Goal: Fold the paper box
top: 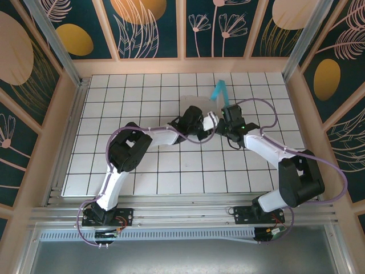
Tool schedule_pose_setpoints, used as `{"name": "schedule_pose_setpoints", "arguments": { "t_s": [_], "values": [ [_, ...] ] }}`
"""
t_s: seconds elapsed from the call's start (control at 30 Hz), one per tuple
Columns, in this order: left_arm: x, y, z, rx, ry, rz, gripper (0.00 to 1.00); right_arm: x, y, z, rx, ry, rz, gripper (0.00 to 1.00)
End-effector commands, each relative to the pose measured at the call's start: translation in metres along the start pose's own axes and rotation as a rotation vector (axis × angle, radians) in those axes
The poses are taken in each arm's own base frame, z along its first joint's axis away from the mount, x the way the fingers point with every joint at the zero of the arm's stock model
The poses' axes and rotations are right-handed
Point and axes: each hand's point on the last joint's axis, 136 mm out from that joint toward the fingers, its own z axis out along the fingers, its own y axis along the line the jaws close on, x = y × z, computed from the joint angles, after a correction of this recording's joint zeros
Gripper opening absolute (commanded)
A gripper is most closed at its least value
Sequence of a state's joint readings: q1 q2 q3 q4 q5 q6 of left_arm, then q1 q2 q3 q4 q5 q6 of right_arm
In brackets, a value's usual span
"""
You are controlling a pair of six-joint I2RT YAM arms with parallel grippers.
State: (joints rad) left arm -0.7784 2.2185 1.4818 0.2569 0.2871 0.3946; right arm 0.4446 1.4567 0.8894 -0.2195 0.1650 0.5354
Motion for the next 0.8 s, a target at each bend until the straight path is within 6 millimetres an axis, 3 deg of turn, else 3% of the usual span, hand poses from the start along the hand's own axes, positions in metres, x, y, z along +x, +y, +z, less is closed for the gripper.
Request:
{"name": "schedule_pose_setpoints", "arguments": {
  "t_s": [0.0,0.17,0.6,0.77],
  "values": [
    [0.003,-0.015,0.007,0.112,0.073,-0.181,0.15,0.017,0.006,0.004,-0.021,0.026,-0.106,0.0],
    [-0.009,-0.003,0.009,0.074,0.061,-0.237,0.23,0.024,0.012,0.008,-0.058,0.036,-0.166,0.0],
    [0.038,0.025,0.02,-0.107,0.202,-0.103,0.32,0.023,0.025,0.003,-0.107,0.034,-0.218,0.0],
    [0.032,0.035,0.01,-0.195,0.134,0.007,0.33,0.026,0.023,0.007,-0.094,0.051,-0.241,0.0]
  ]
}}
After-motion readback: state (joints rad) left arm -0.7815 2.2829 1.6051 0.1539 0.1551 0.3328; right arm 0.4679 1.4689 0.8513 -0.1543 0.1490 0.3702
